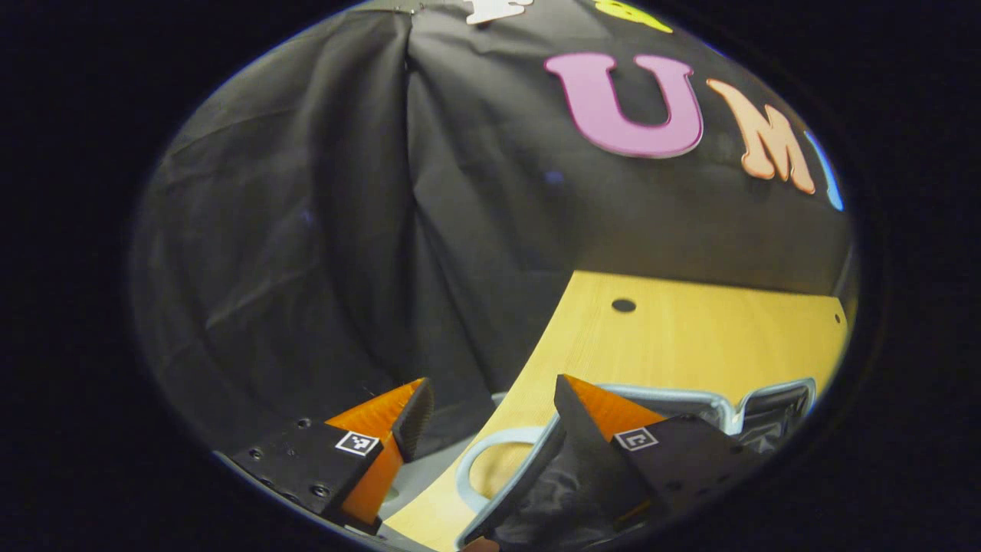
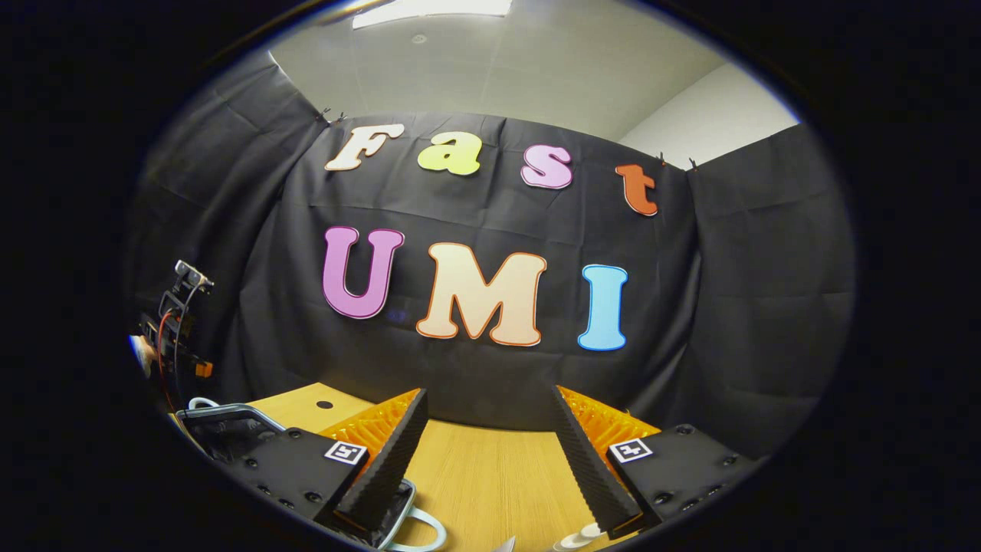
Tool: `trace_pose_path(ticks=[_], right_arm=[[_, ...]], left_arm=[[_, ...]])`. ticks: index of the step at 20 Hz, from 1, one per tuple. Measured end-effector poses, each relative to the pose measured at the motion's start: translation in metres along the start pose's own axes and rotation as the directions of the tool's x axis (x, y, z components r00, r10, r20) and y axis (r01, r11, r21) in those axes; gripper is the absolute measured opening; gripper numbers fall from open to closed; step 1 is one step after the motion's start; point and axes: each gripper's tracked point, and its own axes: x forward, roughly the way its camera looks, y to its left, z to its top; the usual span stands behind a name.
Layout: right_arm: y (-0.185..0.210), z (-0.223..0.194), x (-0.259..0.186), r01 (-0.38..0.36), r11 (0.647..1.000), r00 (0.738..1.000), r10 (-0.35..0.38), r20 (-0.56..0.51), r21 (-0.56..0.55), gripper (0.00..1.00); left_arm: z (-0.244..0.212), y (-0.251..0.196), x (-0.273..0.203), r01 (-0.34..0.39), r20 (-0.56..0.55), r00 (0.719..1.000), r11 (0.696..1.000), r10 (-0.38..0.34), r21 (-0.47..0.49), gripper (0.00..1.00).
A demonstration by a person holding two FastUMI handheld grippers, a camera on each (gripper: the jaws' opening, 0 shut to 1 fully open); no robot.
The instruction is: First open the suitcase, pack the skin care products into it, and then close the suitcase.
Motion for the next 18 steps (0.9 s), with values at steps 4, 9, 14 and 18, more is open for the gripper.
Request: trace_pose_path(ticks=[4, 9, 14, 18], right_arm=[[-0.025, 0.003, -0.003, -0.015, 1.0, 1.0, 0.015, 0.012, 0.004, 1.0], [-0.059, 0.009, -0.008, -0.026, 1.0, 0.999, 0.025, 0.03, 0.018, 0.98], [-0.085, 0.009, -0.016, -0.041, 0.999, 0.998, 0.039, 0.04, 0.032, 0.98], [-0.104, 0.01, -0.023, -0.049, 0.998, 0.998, 0.047, 0.047, 0.037, 0.98]], left_arm=[[0.045, -0.02, -0.048, -0.005, 0.168, 0.986, 1.0, 0.009, -0.021, 0.95], [0.081, -0.054, -0.119, 0.096, 0.271, 0.959, 0.994, -0.082, -0.041, 0.95], [0.102, -0.108, -0.178, 0.187, 0.362, 0.916, 0.982, -0.174, 0.001, 0.95], [0.095, -0.162, -0.212, 0.271, 0.353, 0.9, 0.963, -0.257, 0.009, 0.95]])
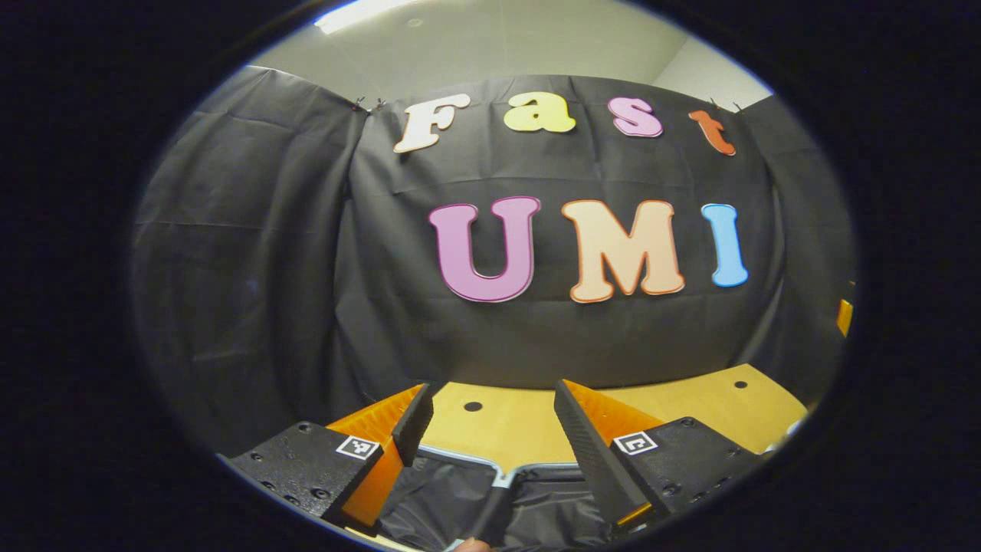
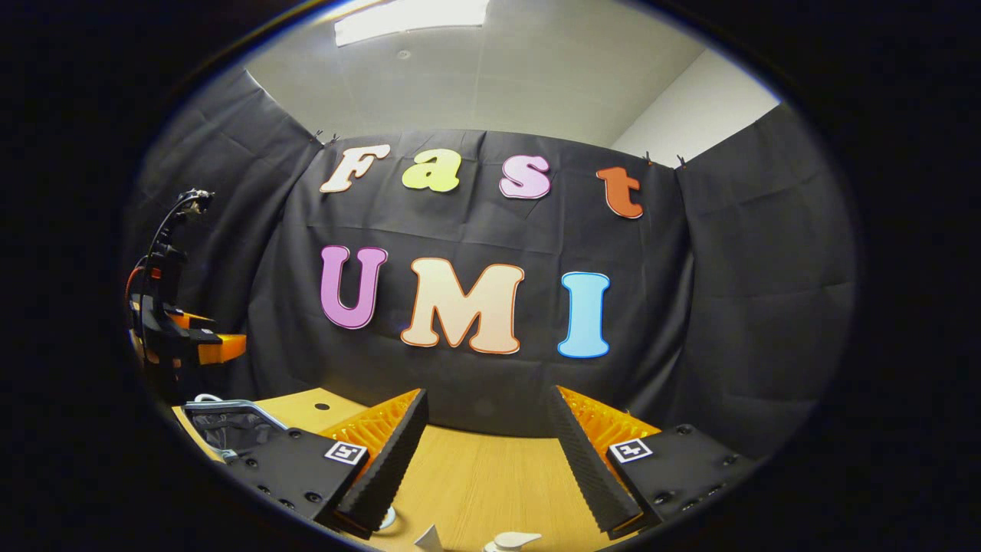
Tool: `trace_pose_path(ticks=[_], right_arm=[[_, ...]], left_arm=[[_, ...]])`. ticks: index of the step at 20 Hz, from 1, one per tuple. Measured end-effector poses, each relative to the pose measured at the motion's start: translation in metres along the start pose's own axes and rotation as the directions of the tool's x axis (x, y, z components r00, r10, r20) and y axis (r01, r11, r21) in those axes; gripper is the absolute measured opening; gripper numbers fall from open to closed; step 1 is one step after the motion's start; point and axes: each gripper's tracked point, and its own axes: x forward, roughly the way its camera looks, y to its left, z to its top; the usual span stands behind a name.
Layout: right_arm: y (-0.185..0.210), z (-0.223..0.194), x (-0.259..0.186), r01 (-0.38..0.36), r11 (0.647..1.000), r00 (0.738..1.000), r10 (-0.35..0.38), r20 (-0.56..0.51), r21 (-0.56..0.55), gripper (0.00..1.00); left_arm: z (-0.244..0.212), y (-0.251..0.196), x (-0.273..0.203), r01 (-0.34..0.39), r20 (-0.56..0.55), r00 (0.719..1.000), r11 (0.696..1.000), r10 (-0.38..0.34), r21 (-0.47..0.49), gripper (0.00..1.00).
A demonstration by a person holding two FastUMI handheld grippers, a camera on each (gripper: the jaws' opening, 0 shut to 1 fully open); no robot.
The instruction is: First open the suitcase, pack the skin care products into it, and then close the suitcase.
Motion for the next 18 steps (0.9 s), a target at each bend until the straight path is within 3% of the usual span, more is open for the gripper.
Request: trace_pose_path(ticks=[8, 18], right_arm=[[-0.039, -0.005, -0.015, 0.015, 1.0, 1.0, -0.015, -0.012, 0.006, 0.99], [-0.084, -0.012, -0.032, 0.034, 0.999, 0.999, -0.035, -0.03, -0.018, 0.99]], left_arm=[[-0.018, -0.09, -0.029, 0.13, -0.041, 0.991, 0.991, -0.13, -0.009, 0.95], [-0.049, -0.196, -0.056, 0.291, -0.109, 0.95, 0.956, -0.294, -0.047, 0.95]])
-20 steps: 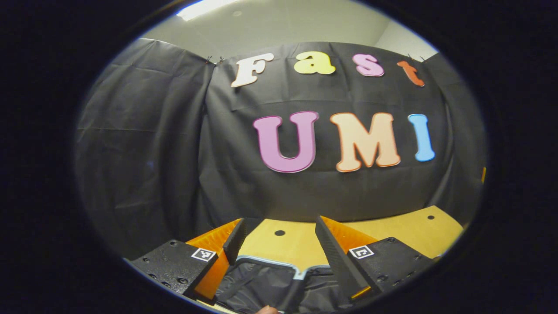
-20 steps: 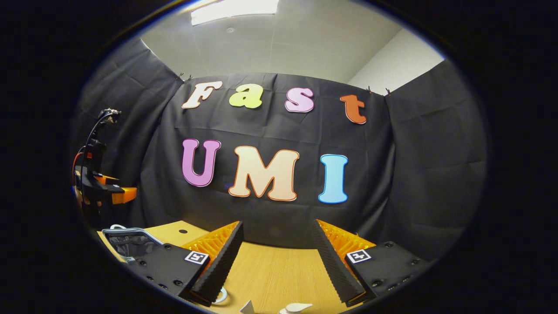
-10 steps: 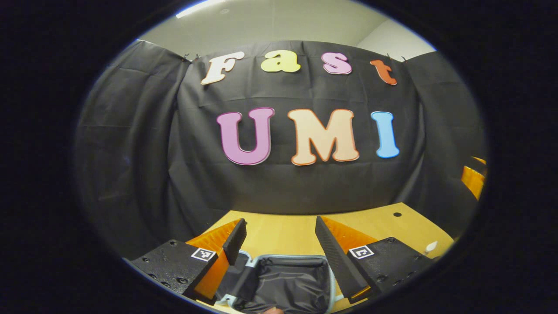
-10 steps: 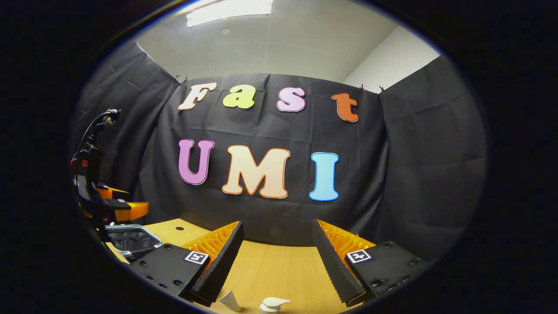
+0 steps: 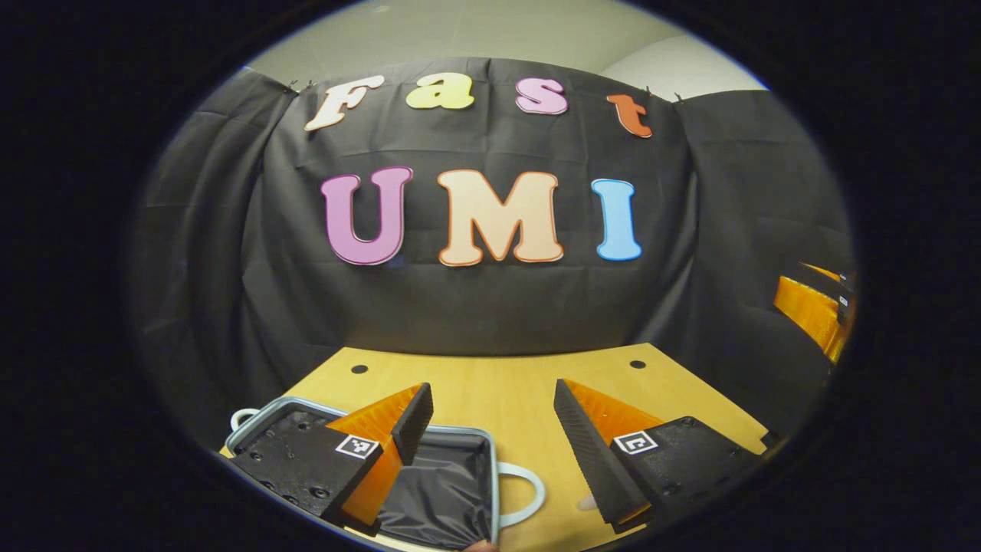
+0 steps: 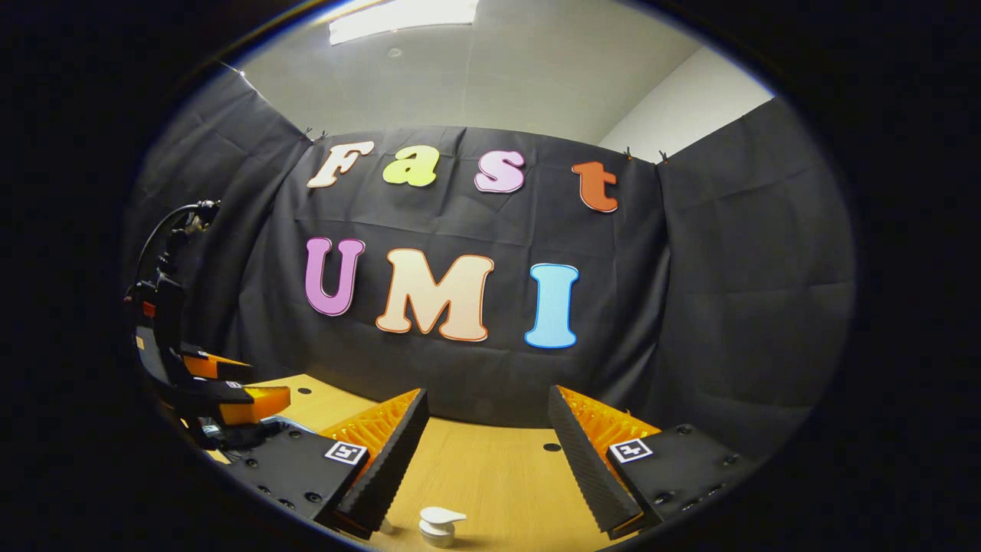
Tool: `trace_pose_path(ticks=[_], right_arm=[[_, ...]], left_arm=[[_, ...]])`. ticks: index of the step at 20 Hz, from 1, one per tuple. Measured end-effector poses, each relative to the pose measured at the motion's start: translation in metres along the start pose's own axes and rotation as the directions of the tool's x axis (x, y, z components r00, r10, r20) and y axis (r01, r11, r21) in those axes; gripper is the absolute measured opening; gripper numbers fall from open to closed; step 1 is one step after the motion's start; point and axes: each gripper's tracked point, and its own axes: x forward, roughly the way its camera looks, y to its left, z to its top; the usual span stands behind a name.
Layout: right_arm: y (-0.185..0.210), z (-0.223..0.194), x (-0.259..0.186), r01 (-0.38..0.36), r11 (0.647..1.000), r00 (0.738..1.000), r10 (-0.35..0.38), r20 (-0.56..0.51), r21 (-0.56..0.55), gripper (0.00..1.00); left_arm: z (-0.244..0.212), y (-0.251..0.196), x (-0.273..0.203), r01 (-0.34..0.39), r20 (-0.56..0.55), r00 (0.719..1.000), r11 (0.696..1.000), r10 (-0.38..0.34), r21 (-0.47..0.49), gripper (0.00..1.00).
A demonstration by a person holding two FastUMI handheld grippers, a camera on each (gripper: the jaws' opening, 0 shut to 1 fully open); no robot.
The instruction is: First open the suitcase, pack the skin care products into it, and then close the suitcase.
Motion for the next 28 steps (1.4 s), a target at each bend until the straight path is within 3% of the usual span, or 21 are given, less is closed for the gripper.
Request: trace_pose_path(ticks=[5, 12, 22, 26, 28], right_arm=[[-0.025, -0.001, -0.009, 0.02, 1.0, 1.0, -0.02, 0.0, -0.005, 0.99], [-0.06, -0.012, -0.02, 0.063, 0.998, 0.997, -0.064, -0.031, -0.03, 0.99], [-0.072, -0.022, -0.024, 0.057, 0.997, 0.995, -0.061, -0.075, -0.058, 1.0], [-0.072, -0.024, -0.025, 0.056, 0.997, 0.995, -0.06, -0.08, -0.056, 0.99], [-0.071, -0.027, -0.026, 0.054, 0.998, 0.995, -0.057, -0.086, -0.044, 0.99]], left_arm=[[-0.036, -0.05, 0.008, 0.09, -0.082, 0.993, 0.996, -0.089, 0.005, 0.95], [-0.108, -0.103, 0.015, 0.181, -0.229, 0.957, 0.983, -0.179, -0.011, 0.96], [-0.217, -0.12, 0.019, 0.174, -0.417, 0.891, 0.983, -0.18, -0.052, 0.96], [-0.239, -0.124, 0.021, 0.19, -0.455, 0.868, 0.979, -0.201, -0.07, 0.96], [-0.24, -0.122, 0.021, 0.185, -0.464, 0.863, 0.979, -0.201, -0.081, 0.77]])
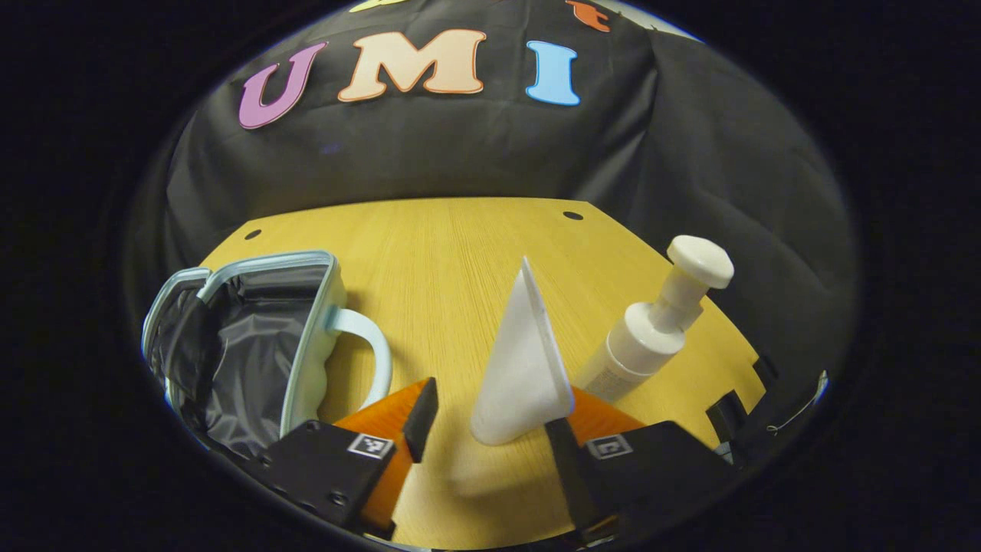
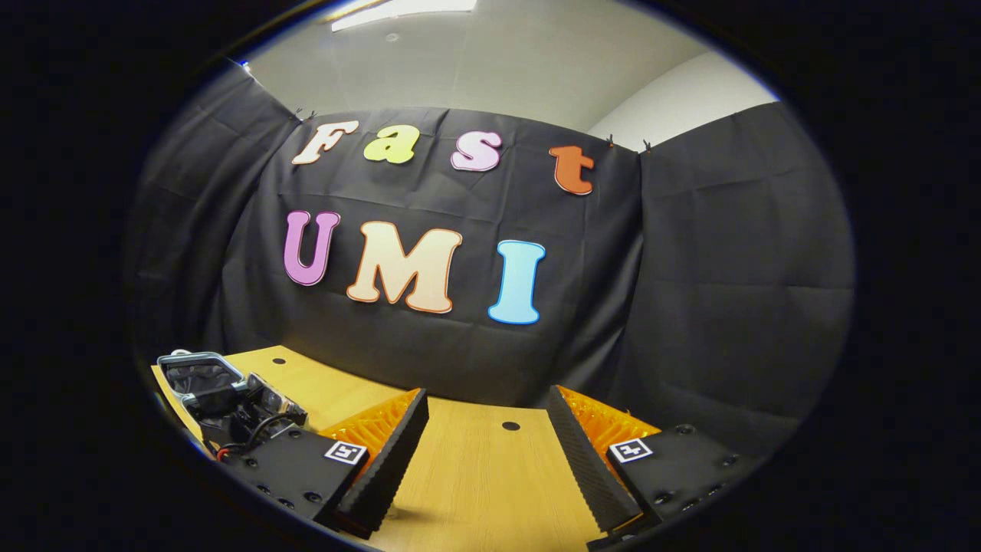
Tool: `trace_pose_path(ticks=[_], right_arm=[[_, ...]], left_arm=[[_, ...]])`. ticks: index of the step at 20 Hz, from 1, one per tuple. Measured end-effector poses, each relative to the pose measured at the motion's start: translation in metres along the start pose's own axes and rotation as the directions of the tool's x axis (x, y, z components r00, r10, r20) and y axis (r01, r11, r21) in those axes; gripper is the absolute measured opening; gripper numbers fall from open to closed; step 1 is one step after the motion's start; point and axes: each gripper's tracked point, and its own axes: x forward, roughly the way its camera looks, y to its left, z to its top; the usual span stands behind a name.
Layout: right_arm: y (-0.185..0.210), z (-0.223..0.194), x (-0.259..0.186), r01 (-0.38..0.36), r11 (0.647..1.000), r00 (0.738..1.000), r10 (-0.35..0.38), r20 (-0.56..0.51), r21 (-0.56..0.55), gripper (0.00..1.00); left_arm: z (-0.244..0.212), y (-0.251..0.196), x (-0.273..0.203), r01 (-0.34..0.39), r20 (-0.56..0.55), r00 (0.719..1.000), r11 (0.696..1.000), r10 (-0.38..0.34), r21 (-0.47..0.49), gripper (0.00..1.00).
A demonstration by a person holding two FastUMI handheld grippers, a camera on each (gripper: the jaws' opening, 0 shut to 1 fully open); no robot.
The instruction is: First open the suitcase, pack the skin care products into it, and then close the suitcase.
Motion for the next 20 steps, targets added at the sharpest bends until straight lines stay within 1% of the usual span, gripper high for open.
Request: trace_pose_path(ticks=[1, 2, 3, 4, 6, 7, 8, 9, 11, 15, 20], right_arm=[[0.002, -0.001, 0.0, -0.002, 1.0, 1.0, 0.002, -0.002, 0.007, 0.99], [0.004, -0.003, 0.001, -0.008, 1.0, 1.0, 0.008, -0.005, 0.014, 1.0], [0.009, -0.005, 0.002, -0.017, 1.0, 1.0, 0.017, -0.009, 0.022, 1.0], [0.015, -0.008, 0.004, -0.032, 0.999, 0.999, 0.032, -0.016, 0.031, 0.99], [0.031, -0.018, 0.008, -0.063, 0.997, 0.997, 0.065, -0.033, 0.051, 0.99], [0.039, -0.025, 0.011, -0.082, 0.994, 0.995, 0.085, -0.046, 0.065, 0.99], [0.051, -0.033, 0.013, -0.108, 0.991, 0.992, 0.113, -0.063, 0.081, 1.0], [0.061, -0.04, 0.015, -0.127, 0.988, 0.988, 0.134, -0.074, 0.093, 0.99], [0.076, -0.056, 0.02, -0.148, 0.984, 0.983, 0.158, -0.092, 0.1, 0.99], [0.108, -0.102, 0.026, -0.197, 0.975, 0.962, 0.212, -0.171, 0.101, 0.99], [0.136, -0.158, 0.028, -0.232, 0.969, 0.938, 0.245, -0.246, 0.079, 0.99]], left_arm=[[0.005, 0.007, -0.004, -0.035, 0.011, 0.999, 0.999, 0.035, 0.005, 0.62], [0.008, 0.006, -0.004, -0.014, 0.005, 1.0, 1.0, 0.014, 0.008, 0.46], [0.007, 0.0, -0.01, 0.013, -0.001, 1.0, 1.0, -0.013, -0.008, 0.31], [0.016, -0.002, -0.014, 0.032, 0.017, 0.999, 0.999, -0.032, -0.007, 0.29], [0.032, 0.004, -0.028, 0.023, 0.032, 0.999, 0.999, -0.024, 0.026, 0.28], [0.041, 0.004, -0.036, 0.023, 0.046, 0.999, 0.999, -0.025, 0.038, 0.31], [0.051, 0.006, -0.043, 0.021, 0.061, 0.998, 0.999, -0.024, 0.048, 0.28], [0.06, 0.008, -0.051, 0.016, 0.073, 0.997, 0.998, -0.02, 0.058, 0.28], [0.074, 0.016, -0.067, 0.0, 0.09, 0.996, 0.998, -0.006, 0.066, 0.28], [0.094, 0.029, -0.096, -0.021, 0.12, 0.993, 0.998, 0.014, 0.065, 0.28], [0.114, 0.049, -0.123, -0.058, 0.162, 0.986, 0.997, 0.049, 0.051, 0.28]])
